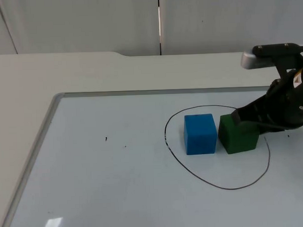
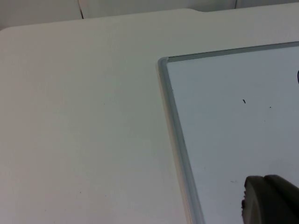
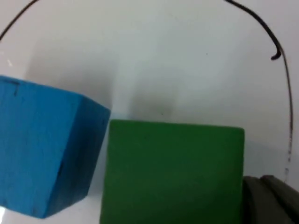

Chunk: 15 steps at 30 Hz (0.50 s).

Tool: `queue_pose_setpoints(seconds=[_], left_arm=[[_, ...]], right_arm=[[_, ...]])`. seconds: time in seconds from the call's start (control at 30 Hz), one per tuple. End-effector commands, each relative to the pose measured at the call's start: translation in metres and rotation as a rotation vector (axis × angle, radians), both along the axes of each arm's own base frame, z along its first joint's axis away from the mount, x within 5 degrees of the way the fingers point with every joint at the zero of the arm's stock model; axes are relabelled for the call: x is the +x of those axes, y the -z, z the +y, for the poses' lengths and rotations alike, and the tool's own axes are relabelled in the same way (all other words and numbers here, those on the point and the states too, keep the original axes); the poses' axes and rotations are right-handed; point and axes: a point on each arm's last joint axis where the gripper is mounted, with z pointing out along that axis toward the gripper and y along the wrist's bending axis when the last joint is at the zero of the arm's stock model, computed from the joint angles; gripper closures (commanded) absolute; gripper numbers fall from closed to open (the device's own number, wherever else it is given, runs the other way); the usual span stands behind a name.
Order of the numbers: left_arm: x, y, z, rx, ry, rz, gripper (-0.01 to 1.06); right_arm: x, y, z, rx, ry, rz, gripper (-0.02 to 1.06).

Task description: Push the two cubes into the marked area.

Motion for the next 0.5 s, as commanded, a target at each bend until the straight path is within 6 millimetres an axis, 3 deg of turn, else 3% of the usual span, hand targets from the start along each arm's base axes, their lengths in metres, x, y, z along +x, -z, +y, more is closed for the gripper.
queue_pose_setpoints(seconds=[0.0, 0.13, 0.33, 0.43, 0.47], left_arm=[[0.000, 0.001, -0.001, -0.008, -0.001, -0.002, 1.05], [0.000, 0.001, -0.001, -0.008, -0.001, -0.002, 1.05], [0.000, 0.001, -0.001, -0.008, -0.001, -0.002, 1.05], [0.000, 0.001, -0.001, -0.008, -0.001, -0.002, 1.05], [0.000, 0.001, -0.001, -0.008, -0.001, -0.002, 1.05]], right_arm=[[-0.001, -0.005, 0.001, -0.005, -0.010, 0.000, 1.04], [-0.002, -0.014, 0.001, -0.005, -0.017, -0.018, 1.04], [-0.006, -0.044, -0.003, -0.033, -0.063, -0.078, 1.04], [-0.014, -0.075, -0.007, -0.026, -0.063, -0.127, 1.04], [-0.014, -0.075, -0.007, -0.026, -0.063, -0.127, 1.04]])
